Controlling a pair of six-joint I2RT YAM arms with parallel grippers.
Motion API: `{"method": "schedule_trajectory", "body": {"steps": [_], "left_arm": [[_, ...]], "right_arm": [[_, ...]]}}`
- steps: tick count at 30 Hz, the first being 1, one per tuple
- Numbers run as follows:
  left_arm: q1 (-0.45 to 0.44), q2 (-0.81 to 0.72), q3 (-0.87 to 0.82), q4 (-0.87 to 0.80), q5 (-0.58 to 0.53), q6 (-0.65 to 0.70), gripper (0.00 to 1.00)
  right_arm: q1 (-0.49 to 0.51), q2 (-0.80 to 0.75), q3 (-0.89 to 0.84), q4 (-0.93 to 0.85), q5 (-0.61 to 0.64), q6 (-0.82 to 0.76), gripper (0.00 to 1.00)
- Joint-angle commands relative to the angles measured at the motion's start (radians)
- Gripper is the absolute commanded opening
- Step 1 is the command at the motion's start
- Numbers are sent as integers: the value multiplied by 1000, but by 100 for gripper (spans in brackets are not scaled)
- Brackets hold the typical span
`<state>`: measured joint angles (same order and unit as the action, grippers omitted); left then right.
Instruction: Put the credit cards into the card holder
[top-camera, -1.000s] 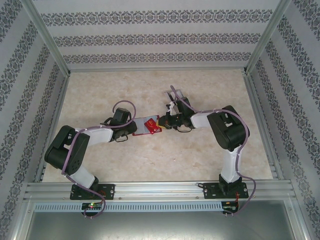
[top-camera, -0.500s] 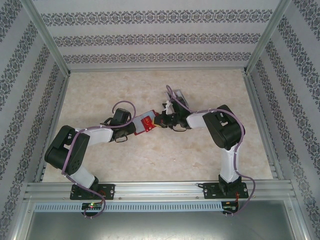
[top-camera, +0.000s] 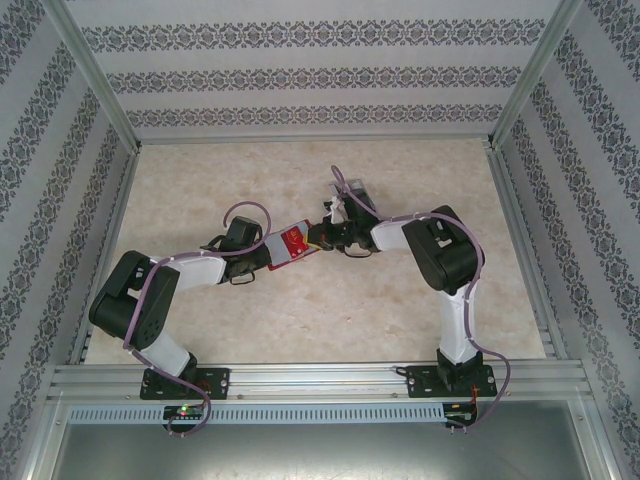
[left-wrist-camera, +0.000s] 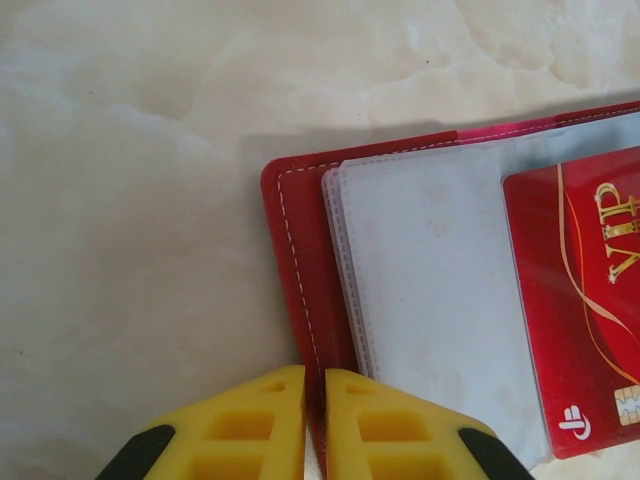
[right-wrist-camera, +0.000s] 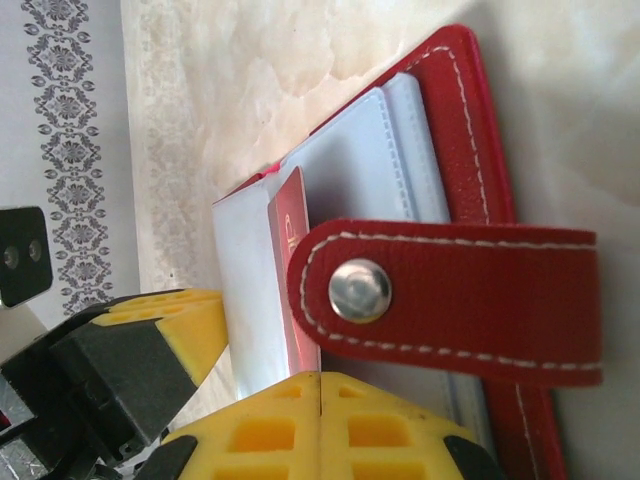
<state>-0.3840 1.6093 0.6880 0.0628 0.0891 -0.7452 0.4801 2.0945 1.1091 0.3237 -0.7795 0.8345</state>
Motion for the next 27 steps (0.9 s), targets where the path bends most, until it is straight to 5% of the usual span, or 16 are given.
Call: {"method": "schedule_trajectory", "body": {"steps": [1, 27], "left_arm": [[11, 13, 4, -58, -16, -18, 12], [28, 32, 13, -78, -16, -38, 10]], "right_arm": [[1, 24, 41, -17, -28, -22, 0], [67, 50, 37, 28, -14, 29, 0]]}}
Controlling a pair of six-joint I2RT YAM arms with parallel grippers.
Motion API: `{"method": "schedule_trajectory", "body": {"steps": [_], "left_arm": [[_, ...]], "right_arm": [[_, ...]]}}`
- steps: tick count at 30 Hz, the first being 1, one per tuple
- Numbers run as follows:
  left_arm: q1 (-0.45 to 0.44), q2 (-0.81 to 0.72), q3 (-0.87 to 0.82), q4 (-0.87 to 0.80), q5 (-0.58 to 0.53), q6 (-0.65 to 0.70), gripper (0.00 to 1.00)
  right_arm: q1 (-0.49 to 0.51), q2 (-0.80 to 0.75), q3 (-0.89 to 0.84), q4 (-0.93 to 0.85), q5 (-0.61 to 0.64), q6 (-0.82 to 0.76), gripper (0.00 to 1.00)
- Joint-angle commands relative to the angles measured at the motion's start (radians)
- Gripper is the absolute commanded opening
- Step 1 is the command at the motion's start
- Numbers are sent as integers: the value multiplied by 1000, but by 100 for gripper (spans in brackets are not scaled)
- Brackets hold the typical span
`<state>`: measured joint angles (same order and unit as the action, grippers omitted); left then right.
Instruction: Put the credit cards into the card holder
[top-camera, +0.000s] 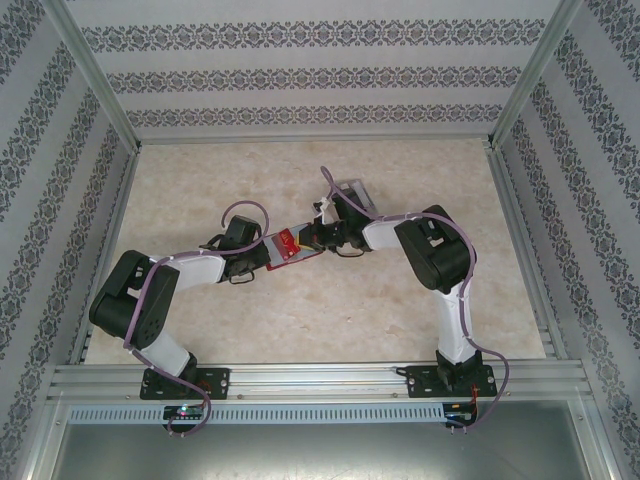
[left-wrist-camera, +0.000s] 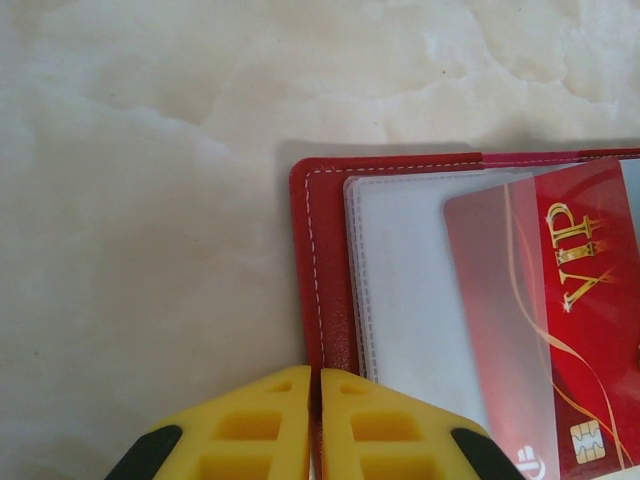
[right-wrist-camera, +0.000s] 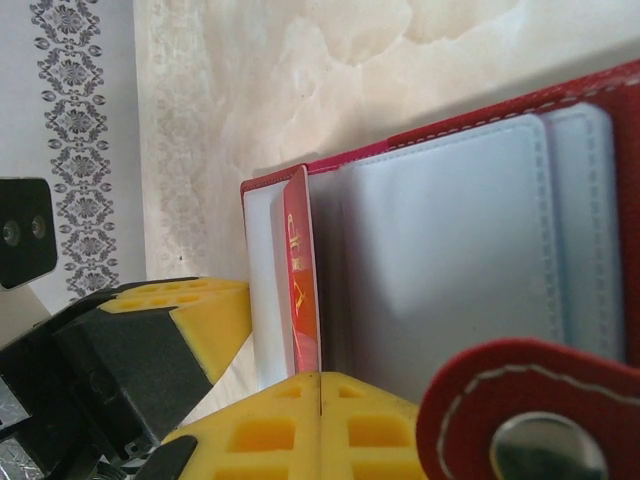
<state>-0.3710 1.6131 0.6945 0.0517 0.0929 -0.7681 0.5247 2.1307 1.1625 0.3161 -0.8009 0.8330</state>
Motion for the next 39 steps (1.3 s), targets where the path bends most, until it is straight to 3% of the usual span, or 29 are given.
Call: {"method": "schedule_trajectory", "body": {"steps": [1, 10, 19, 28, 34, 39], "left_arm": [[16, 32, 6, -66, -18, -15, 10], [16, 33, 7, -70, -16, -11, 8], [19, 33, 13, -80, -20, -18, 8], [23, 17, -5, -63, -21, -27, 8], [24, 18, -5, -61, -14, -21, 8], [25, 28, -5, -54, -1, -19, 8]], "right_arm": [[27, 13, -25, 54, 16, 48, 0], [42, -8, -71, 136, 99, 110, 0], [118, -20, -125, 218, 192, 210, 0], [135, -95, -157, 118, 258, 129, 16], [127, -124, -168, 71, 268, 87, 17], [145, -94, -139, 66, 240, 89, 9]]}}
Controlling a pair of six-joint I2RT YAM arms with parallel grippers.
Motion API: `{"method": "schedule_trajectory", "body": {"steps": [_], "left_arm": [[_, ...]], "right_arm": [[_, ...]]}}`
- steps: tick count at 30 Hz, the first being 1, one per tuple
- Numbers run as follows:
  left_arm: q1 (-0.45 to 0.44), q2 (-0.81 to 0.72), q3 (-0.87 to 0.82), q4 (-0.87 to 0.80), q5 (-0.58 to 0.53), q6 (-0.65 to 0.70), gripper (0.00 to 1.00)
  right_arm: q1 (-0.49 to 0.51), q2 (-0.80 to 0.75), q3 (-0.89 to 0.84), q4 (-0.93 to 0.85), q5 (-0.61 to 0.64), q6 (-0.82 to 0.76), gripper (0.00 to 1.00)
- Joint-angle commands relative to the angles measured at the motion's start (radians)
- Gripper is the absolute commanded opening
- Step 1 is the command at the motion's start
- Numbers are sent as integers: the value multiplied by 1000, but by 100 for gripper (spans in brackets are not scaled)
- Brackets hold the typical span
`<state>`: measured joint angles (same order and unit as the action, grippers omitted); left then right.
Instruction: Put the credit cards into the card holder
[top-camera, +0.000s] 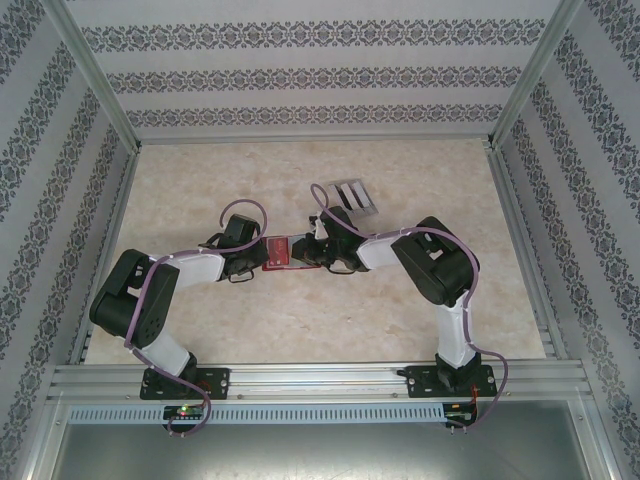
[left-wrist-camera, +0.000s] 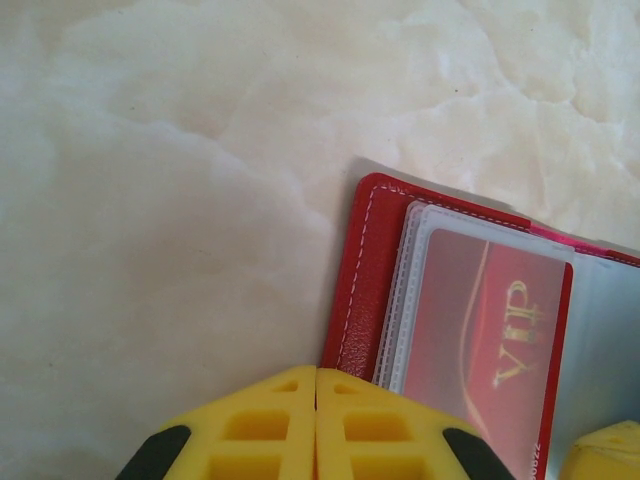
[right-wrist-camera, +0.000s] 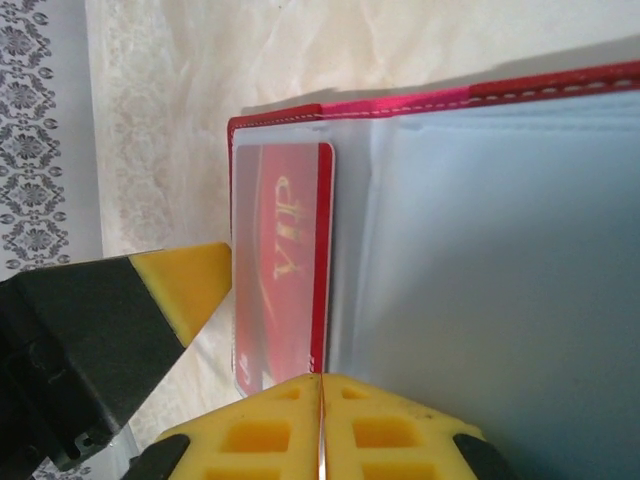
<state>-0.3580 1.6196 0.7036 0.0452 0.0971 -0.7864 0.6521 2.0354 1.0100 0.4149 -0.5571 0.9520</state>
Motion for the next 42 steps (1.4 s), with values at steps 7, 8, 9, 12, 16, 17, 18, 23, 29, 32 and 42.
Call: {"method": "schedule_trajectory", "body": {"steps": [7, 8, 9, 12, 16, 17, 18, 23, 29, 32, 42], "left_arm": [[14, 12, -25, -41, -7, -4, 9], [14, 8, -22, -45, -7, -2, 10], [14, 5, -24, -44, -9, -2, 10], [15, -1, -37, -29, -11, -10, 10], [23, -24, -50, -27, -17, -14, 13], [24, -40, -61, -20, -27, -18, 14], [25, -55, -73, -14, -38, -22, 15], [31, -132, -124, 10, -76, -29, 17], [32, -186, -156, 19, -100, -25, 23], [31, -205, -159, 21, -103, -17, 26], [31, -153, -143, 39, -74, -9, 29]], "right_arm": [[40, 51, 82, -59, -24, -29, 5], [42, 49, 89, -70, -26, -37, 5], [45, 46, 94, -82, -26, -45, 5], [46, 19, 94, -119, -14, -70, 5], [38, -50, 83, -208, 32, -148, 10], [33, -73, 73, -228, 47, -166, 10], [29, -94, 65, -245, 60, -181, 11], [9, -230, 61, -419, 201, -350, 20], [-31, -313, 137, -644, 370, -568, 28], [-43, -326, 194, -734, 495, -639, 32], [-13, -272, 236, -731, 358, -517, 37]]}}
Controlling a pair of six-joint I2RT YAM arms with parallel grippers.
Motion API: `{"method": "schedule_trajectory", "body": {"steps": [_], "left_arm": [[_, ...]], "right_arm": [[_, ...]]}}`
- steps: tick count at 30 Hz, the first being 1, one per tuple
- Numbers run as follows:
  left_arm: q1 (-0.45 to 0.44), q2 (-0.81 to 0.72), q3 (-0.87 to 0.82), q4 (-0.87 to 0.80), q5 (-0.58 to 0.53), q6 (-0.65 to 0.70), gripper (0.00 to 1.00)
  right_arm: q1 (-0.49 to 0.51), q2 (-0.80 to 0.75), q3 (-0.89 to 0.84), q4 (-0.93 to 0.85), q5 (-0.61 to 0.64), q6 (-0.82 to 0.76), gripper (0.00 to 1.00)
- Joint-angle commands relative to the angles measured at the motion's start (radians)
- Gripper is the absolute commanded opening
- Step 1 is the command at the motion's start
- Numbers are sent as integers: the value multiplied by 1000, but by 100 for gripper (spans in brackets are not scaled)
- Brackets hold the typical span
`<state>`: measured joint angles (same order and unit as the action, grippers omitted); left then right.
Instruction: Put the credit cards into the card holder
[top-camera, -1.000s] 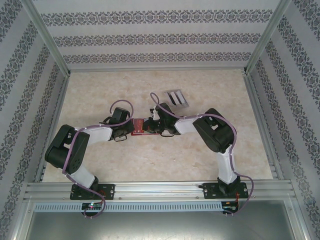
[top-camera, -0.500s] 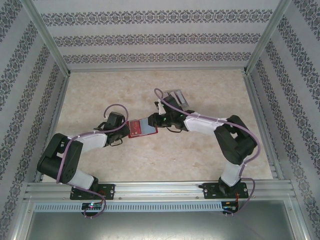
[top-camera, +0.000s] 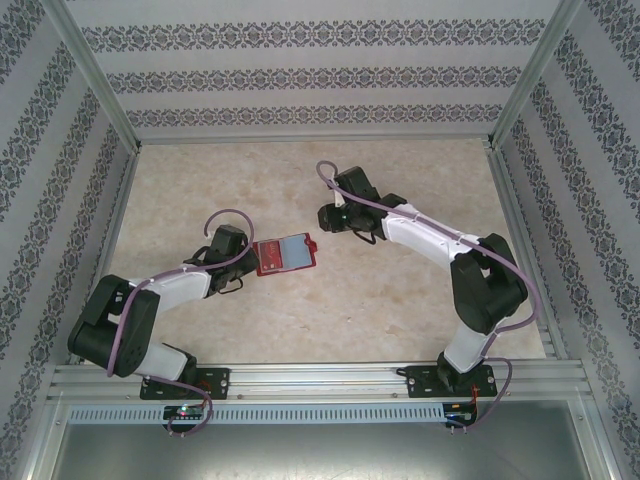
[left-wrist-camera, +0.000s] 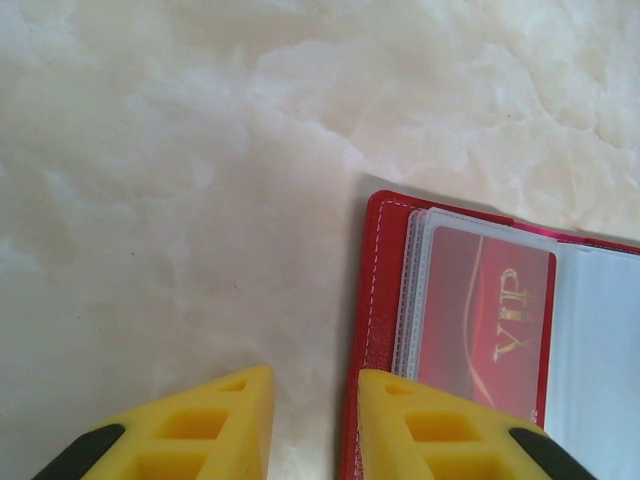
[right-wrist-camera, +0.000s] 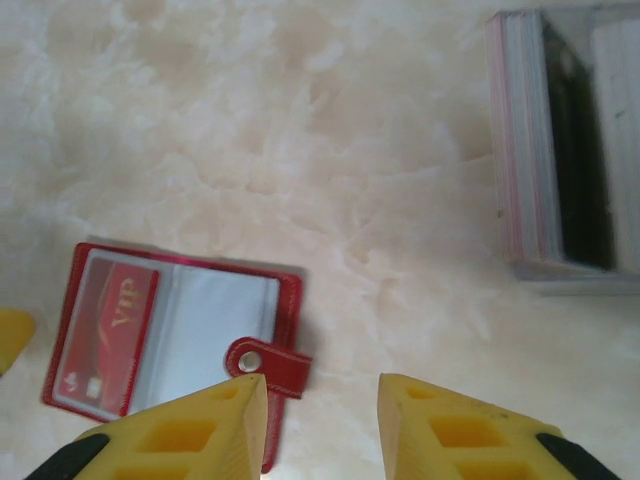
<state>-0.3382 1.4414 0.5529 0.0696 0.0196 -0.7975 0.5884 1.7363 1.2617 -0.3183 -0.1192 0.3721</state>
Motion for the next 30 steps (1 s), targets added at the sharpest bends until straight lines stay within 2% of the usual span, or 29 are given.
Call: {"method": "schedule_trajectory", "body": {"steps": [1, 5, 8, 16, 20, 24, 30], "left_arm": [[12, 31, 13, 11, 9, 5, 28], [12, 44, 23, 9, 20, 5, 28], [12, 66, 28, 7, 29, 1, 28], [12, 77, 41, 0, 45, 8, 28], [13, 82, 38, 10, 48, 7, 29], [12, 96, 51, 1, 60, 13, 29], [12, 111, 57, 4, 69, 14, 29]], "right_arm": [[69, 36, -25, 14, -84, 83, 39], [141, 82, -50, 67, -98, 156, 41], [173, 130, -30, 59, -63, 169, 42], [184, 201, -10, 53, 19, 188, 46], [183, 238, 9, 49, 14, 189, 46], [184, 266, 25, 54, 8, 190, 43], [192, 270, 42, 49, -5, 176, 31]]}}
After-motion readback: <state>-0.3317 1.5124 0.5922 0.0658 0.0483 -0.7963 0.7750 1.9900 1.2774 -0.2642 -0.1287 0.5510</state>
